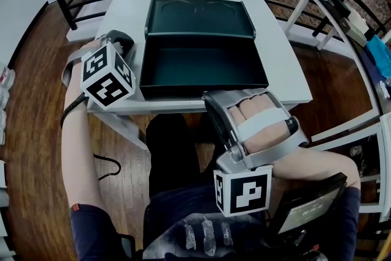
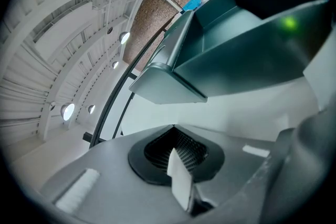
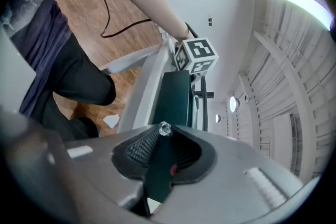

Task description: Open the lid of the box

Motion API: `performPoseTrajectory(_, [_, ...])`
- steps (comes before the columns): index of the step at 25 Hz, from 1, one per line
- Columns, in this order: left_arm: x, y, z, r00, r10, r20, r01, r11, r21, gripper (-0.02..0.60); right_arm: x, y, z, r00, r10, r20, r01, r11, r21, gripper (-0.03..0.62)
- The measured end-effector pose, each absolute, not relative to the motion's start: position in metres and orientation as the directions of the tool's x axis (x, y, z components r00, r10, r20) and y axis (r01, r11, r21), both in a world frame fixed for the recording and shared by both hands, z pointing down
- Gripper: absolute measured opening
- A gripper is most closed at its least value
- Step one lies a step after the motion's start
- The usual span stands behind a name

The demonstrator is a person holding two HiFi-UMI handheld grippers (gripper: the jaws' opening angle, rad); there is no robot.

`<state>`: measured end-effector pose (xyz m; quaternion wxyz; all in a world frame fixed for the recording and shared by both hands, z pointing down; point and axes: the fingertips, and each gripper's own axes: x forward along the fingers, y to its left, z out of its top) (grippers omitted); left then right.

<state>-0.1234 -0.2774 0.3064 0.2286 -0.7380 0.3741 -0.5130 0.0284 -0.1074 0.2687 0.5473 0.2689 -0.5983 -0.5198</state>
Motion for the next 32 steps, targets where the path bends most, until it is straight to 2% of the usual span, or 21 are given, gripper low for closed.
performPoseTrajectory(11, [-0.123, -0.278, 0.307, 0.195, -0.786, 0.586, -0.317, -0.616, -0.721, 0.015, 0.033, -0.107, 0.271, -0.220, -0.904, 0.366, 0.252, 0.310, 0.917, 0.072])
performPoseTrajectory(20, [-0.123, -0.281, 0.311, 0.194, -0.787, 0.586, -0.320, -0.615, -0.720, 0.015, 0.036, -0.108, 0.242, -0.277, -0.911, 0.307, 0.225, 0.249, 0.942, 0.078])
performPoseTrajectory(22, [-0.123, -0.281, 0.311, 0.195, -0.787, 0.586, -0.319, -0.616, -0.720, 0.016, 0.043, -0.122, 0.228, -0.285, -0.920, 0.268, 0.186, 0.221, 0.957, 0.005])
performPoseTrajectory(23, [-0.123, -0.280, 0.311, 0.196, -0.787, 0.585, -0.319, -0.616, -0.721, 0.016, 0.049, -0.130, 0.219, -0.279, -0.929, 0.244, 0.170, 0.202, 0.964, 0.004])
performPoseTrajectory(28, [-0.125, -0.278, 0.311, 0.196, -0.789, 0.583, -0.320, -0.613, -0.722, 0.015, 0.102, -0.187, 0.184, -0.183, -0.970, 0.160, 0.110, 0.142, 0.984, 0.003])
performPoseTrajectory(32, [-0.124, -0.279, 0.310, 0.195, -0.788, 0.584, -0.320, -0.614, -0.721, 0.015, 0.162, -0.240, 0.185, -0.057, -0.983, 0.173, 0.127, 0.164, 0.978, 0.003])
